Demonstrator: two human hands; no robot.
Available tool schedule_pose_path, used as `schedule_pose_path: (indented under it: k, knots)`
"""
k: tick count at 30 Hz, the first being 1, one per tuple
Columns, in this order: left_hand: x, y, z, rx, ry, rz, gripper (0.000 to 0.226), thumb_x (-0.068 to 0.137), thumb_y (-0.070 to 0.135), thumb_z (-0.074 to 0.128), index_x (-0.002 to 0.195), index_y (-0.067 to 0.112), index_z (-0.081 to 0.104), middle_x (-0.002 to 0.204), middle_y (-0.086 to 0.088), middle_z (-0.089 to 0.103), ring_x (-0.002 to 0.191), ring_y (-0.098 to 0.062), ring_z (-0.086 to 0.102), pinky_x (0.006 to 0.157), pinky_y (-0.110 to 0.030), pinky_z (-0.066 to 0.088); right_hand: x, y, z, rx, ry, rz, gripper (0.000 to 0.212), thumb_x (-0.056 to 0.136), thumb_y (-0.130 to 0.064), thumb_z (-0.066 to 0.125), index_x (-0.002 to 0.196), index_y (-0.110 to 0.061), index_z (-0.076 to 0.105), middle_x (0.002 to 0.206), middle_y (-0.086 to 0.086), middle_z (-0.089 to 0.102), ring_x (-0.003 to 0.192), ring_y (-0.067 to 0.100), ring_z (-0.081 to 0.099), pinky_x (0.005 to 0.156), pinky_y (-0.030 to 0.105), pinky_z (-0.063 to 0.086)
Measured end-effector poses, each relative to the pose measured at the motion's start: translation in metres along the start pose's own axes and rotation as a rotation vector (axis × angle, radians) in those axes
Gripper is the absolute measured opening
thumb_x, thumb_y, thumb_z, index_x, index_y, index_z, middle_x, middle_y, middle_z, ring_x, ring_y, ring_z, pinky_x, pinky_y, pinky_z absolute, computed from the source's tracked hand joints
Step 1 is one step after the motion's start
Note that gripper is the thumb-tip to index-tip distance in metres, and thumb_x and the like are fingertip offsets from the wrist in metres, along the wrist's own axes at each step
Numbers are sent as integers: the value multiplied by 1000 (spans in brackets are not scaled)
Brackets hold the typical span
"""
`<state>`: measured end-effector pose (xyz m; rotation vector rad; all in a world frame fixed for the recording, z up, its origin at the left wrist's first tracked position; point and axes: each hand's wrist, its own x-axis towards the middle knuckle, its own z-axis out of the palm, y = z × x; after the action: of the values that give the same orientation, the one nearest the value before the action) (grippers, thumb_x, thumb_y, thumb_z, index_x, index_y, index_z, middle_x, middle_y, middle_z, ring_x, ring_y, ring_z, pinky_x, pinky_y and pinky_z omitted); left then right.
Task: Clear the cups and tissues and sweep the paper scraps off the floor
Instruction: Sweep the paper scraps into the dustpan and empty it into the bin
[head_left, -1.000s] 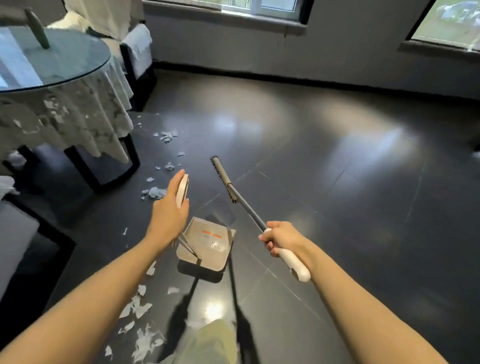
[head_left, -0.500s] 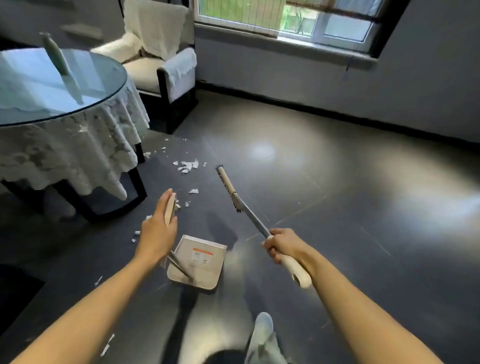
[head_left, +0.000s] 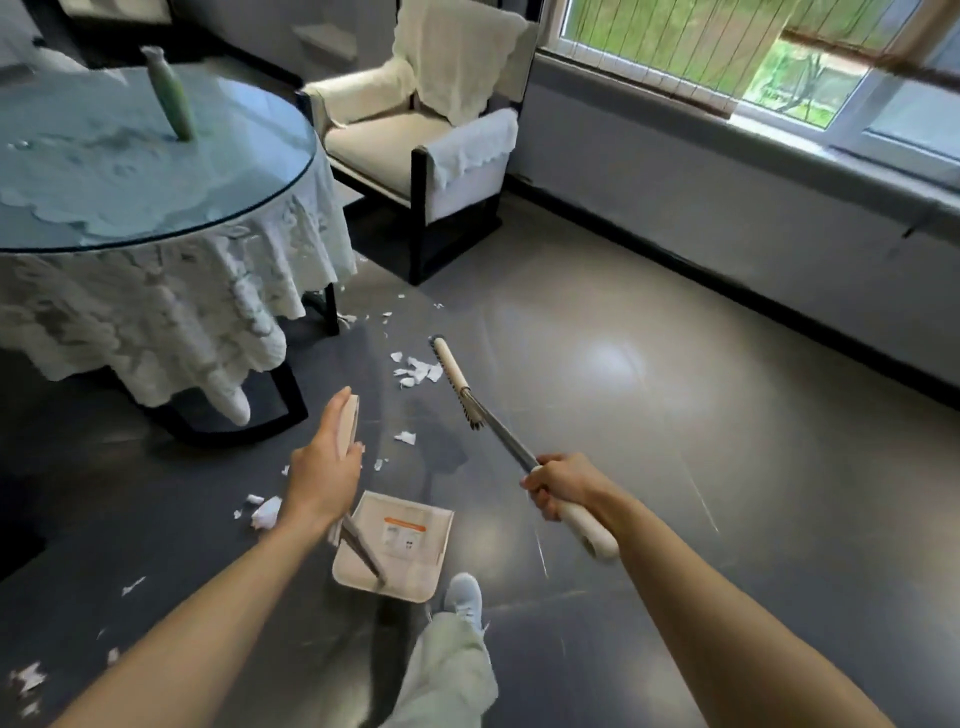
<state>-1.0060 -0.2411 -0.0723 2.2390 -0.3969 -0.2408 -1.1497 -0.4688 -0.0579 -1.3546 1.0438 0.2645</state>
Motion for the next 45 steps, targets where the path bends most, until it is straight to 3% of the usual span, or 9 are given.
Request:
schedule_pose_path:
  k: [6, 12, 17, 26, 28, 31, 37, 42, 45]
  knots:
    - [125, 56, 67, -32, 37, -139, 63, 92, 15, 48, 141, 48, 24, 127, -16, 57, 102, -38, 56, 86, -40, 44, 108, -106, -68, -123, -73, -35, 16, 85, 12, 52, 96, 0, 48, 56, 8, 39, 42, 14, 37, 35, 14, 33]
    - [206, 109, 113, -40, 90, -183, 64, 92, 11, 48, 143, 42, 26, 139, -6, 50, 111, -37, 54, 91, -40, 43, 190, -190, -126, -219, -118, -42, 31, 86, 11, 52, 117, 13, 50, 59, 10, 41, 48, 16, 40, 35, 15, 35]
    - [266, 150, 166, 47, 149, -255, 64, 92, 6, 47, 147, 31, 24, 145, 1, 44, 115, -42, 49, 98, -40, 37, 275, -266, -181, -348, -202, -56, 11, 85, 11, 54, 83, 0, 53, 56, 9, 42, 41, 15, 39, 36, 15, 34]
    - [339, 208, 256, 20, 331, -513, 64, 92, 9, 50, 143, 41, 30, 120, -13, 62, 85, -38, 56, 77, -35, 41, 404, -377, -265, -636, -366, -142, 16, 84, 8, 56, 92, -6, 53, 53, 9, 44, 38, 16, 41, 36, 16, 35]
    - [348, 214, 271, 1, 353, -543, 64, 91, 9, 52, 142, 43, 32, 121, -11, 62, 78, -32, 58, 74, -33, 42, 428, -397, -269, -692, -397, -153, 19, 84, 7, 55, 99, -4, 54, 56, 9, 44, 41, 17, 41, 36, 16, 35]
    - [360, 218, 285, -4, 400, -610, 65, 90, 9, 54, 140, 47, 33, 127, -4, 61, 96, -36, 58, 82, -35, 41, 462, -426, -260, -781, -435, -164, 37, 83, 8, 53, 120, 9, 52, 59, 10, 45, 41, 17, 41, 35, 16, 36]
    - [398, 223, 298, -53, 422, -671, 66, 89, 12, 55, 135, 55, 33, 118, -1, 65, 92, -35, 62, 80, -38, 49, 531, -475, -231, -876, -487, -176, 45, 84, 9, 51, 129, 12, 44, 64, 11, 47, 45, 18, 42, 34, 18, 37]
    - [440, 246, 287, -58, 421, -698, 64, 91, 19, 57, 126, 66, 30, 92, -3, 68, 48, -14, 52, 62, -34, 49, 566, -512, -220, -924, -532, -171, 43, 86, 9, 51, 128, 8, 45, 63, 11, 48, 45, 18, 43, 34, 19, 39]
    - [481, 260, 278, -82, 466, -701, 64, 91, 17, 56, 128, 63, 31, 101, -4, 65, 54, -19, 57, 67, -39, 53, 591, -543, -212, -952, -564, -176, 43, 85, 9, 51, 127, 10, 45, 57, 11, 47, 39, 17, 42, 34, 20, 38]
